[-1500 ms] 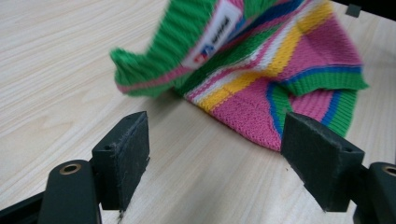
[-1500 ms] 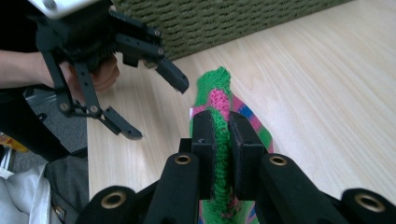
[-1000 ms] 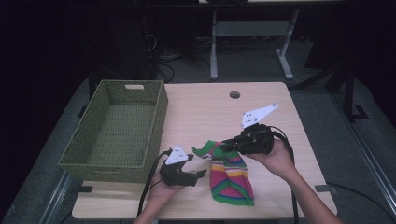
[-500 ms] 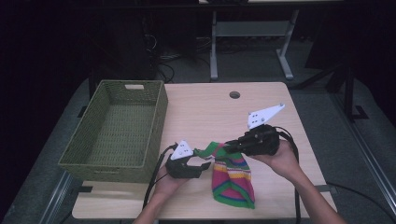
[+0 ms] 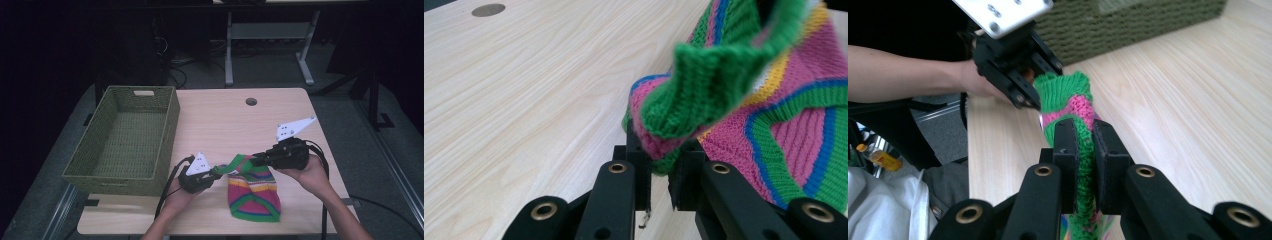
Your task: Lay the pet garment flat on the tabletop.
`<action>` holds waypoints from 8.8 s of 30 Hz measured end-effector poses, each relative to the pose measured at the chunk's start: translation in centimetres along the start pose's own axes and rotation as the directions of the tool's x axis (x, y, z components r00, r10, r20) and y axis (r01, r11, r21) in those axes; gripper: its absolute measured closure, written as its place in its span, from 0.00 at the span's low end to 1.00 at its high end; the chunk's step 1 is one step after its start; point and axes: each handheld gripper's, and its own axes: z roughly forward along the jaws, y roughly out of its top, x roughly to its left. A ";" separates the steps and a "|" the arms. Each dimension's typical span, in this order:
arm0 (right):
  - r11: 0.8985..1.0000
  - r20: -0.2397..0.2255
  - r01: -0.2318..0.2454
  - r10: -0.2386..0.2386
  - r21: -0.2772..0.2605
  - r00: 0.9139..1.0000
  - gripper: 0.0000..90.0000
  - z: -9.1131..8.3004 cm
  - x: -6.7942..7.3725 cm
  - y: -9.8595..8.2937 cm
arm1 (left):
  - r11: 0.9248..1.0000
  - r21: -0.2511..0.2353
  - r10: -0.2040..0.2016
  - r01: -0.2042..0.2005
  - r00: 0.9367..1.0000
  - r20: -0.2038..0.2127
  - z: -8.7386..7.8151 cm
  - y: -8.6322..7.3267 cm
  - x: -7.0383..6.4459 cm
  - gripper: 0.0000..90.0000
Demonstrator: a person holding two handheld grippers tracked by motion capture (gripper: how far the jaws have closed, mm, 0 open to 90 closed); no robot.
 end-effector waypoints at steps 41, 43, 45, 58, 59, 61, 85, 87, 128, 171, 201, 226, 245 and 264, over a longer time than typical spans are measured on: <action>0.985 0.173 -0.172 0.167 0.016 0.971 0.90 0.8 -6.3 -3.5 | 0.976 0.218 -0.001 0.024 0.994 -0.106 2.8 5.7 3.2 0.89; 0.985 0.188 -0.169 0.162 0.019 0.969 0.90 0.9 -6.6 -3.3 | 0.974 0.223 0.003 0.023 0.993 -0.116 2.8 5.7 3.3 0.89; 0.984 0.188 -0.173 0.165 0.027 0.968 0.90 1.1 -7.0 -3.1 | 0.974 0.225 -0.002 0.031 0.992 -0.127 2.9 5.6 3.5 0.89; 0.970 0.217 -0.241 0.233 0.013 0.948 0.90 2.7 -9.5 -3.0 | 0.963 0.248 -0.055 0.103 0.980 -0.191 4.0 5.2 4.6 0.89; 0.967 0.218 -0.255 0.245 0.016 0.945 0.90 2.9 -9.8 -3.2 | 0.963 0.248 -0.058 0.105 0.980 -0.192 4.1 5.2 4.6 0.89; 0.963 0.219 -0.269 0.261 0.008 0.940 0.90 3.2 -10.1 -3.4 | 0.962 0.248 -0.063 0.112 0.978 -0.196 4.3 5.2 4.7 0.89; 0.951 0.256 -0.310 0.300 -0.001 0.919 0.89 4.1 -11.6 -4.2 | 0.950 0.261 -0.110 0.168 0.968 -0.225 6.0 5.1 6.2 0.87; 0.951 0.257 -0.309 0.298 0.000 0.919 0.89 4.1 -11.6 -4.2 | 0.950 0.266 -0.106 0.166 0.968 -0.226 6.0 5.1 6.2 0.87; 0.933 0.250 -0.361 0.349 0.003 0.903 0.60 3.0 -12.1 -5.1 | 0.955 0.199 -0.175 0.219 0.961 -0.214 5.5 4.7 5.8 0.57; 0.943 0.174 -0.333 0.331 -0.018 0.927 0.49 0.5 -10.7 -7.7 | 0.968 0.144 -0.178 0.206 0.967 -0.183 3.5 4.0 4.3 0.44; 0.950 0.157 -0.308 0.313 -0.056 0.937 0.41 -1.8 -9.0 -9.2 | 0.968 0.155 -0.174 0.198 0.972 -0.159 2.2 3.0 3.3 0.38; 0.952 0.169 -0.303 0.304 -0.032 0.938 0.41 -3.0 -6.8 -12.4 | 0.970 0.158 -0.168 0.187 0.978 -0.126 0.8 1.7 1.7 0.35; 0.953 0.194 -0.295 0.304 -0.071 0.933 0.39 -4.3 -4.9 -14.9 | 0.974 0.161 -0.143 0.161 0.983 -0.114 -0.6 0.7 0.2 0.33; 0.955 0.240 -0.292 0.297 -0.057 0.924 0.35 -5.2 -3.0 -17.2 | 0.975 0.169 -0.122 0.143 0.984 -0.129 -2.5 -1.4 -0.9 0.34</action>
